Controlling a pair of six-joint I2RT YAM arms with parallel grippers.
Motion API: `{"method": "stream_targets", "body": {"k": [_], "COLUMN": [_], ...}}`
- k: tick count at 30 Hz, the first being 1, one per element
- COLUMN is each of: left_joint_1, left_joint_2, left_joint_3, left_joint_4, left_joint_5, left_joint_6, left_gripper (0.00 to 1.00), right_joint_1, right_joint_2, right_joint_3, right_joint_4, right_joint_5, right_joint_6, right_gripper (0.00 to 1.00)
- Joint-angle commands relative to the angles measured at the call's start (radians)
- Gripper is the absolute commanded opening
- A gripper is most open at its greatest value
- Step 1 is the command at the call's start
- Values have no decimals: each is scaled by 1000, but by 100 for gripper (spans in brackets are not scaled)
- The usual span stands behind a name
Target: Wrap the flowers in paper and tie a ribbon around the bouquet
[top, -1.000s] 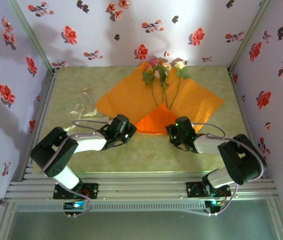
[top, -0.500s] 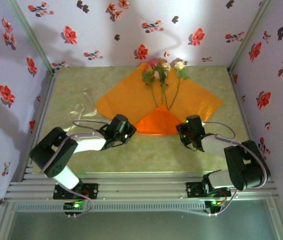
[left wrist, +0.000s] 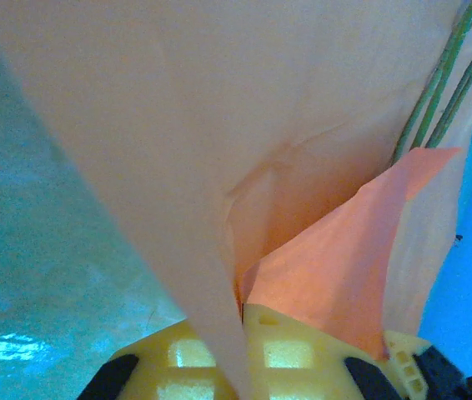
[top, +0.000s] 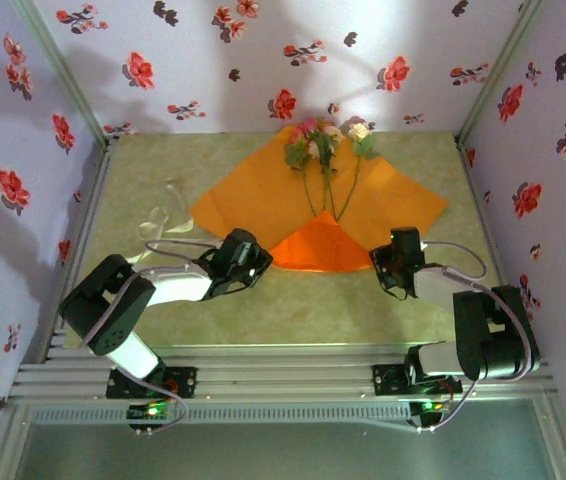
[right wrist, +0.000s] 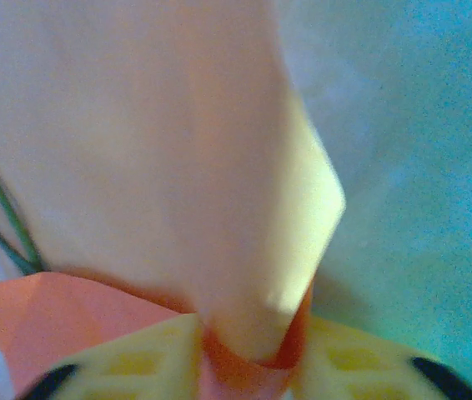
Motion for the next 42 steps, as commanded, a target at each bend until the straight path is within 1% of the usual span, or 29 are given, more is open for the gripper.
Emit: {"method": "stream_targets", "body": {"k": [1, 2, 9, 10, 11, 12, 14, 16, 17, 20, 22, 24, 26, 28, 29, 30, 31, 33, 34, 35, 37, 38, 42], "left_joint_1": [7, 7, 9, 14, 19, 25, 38, 50, 56, 65, 64, 65, 63, 62, 62, 61, 58, 53, 49, 43, 36, 33, 22], "left_joint_2": [-15, -14, -21, -26, -31, -37, -41, -38, -34, -14, -3, 1, -10, -26, -34, -40, -47, -54, -55, -56, -56, -55, -49], "left_joint_3": [6, 6, 0, -2, -9, -14, -28, -37, -38, -34, -34, -33, -31, -17, -7, 0, 11, 36, 49, 64, 94, 108, 151], "left_joint_4": [-27, -27, -34, -38, -42, -45, -36, -22, -15, 1, 11, 11, -1, -28, -45, -57, -75, -116, -132, -152, -187, -203, -259], "left_joint_5": [-27, -27, -27, -27, -27, -27, -24, -19, -14, 7, 19, 28, 28, 28, 28, 28, 28, 28, 29, 31, 29, 29, 19], "left_joint_6": [22, 20, 32, 37, 42, 46, 58, 76, 84, 106, 115, 119, 136, 165, 182, 195, 214, 253, 275, 296, 336, 354, 408], "left_gripper": [0, 0, 0, 3, 15, 24, 31, 33, 34, 33, 26, 19, 12, 6, 4, 3, 2, 1, 1, 0, 0, 0, 0], "right_joint_1": [-18, -20, -23, -23, -23, -23, -24, -22, -23, -23, -23, -21, -9, 14, 36, 62, 94, 153, 190, 228, 292, 322, 398], "right_joint_2": [17, 18, 16, 23, 35, 44, 63, 74, 79, 80, 72, 41, -18, -84, -116, -137, -150, -137, -110, -68, 32, 87, 238], "right_joint_3": [16, 17, 41, 56, 73, 90, 107, 113, 116, 131, 147, 181, 222, 273, 298, 316, 323, 316, 316, 316, 342, 369, 439], "right_joint_4": [-114, -121, -170, -192, -215, -232, -247, -246, -252, -279, -317, -410, -504, -593, -626, -642, -625, -531, -478, -409, -310, -287, -204], "right_joint_5": [67, 70, 76, 74, 69, 64, 47, 30, 24, 20, 22, 44, 82, 119, 138, 149, 136, 59, 21, -22, -90, -115, -158], "right_joint_6": [-42, -44, -49, -55, -63, -68, -68, -63, -59, -54, -55, -69, -100, -139, -163, -181, -199, -192, -173, -156, -133, -124, -85], "right_gripper": [6, 0, 0, 0, 0, 0, 0, 1, 4, 12, 21, 33, 41, 44, 43, 38, 31, 21, 16, 13, 10, 8, 7]}}
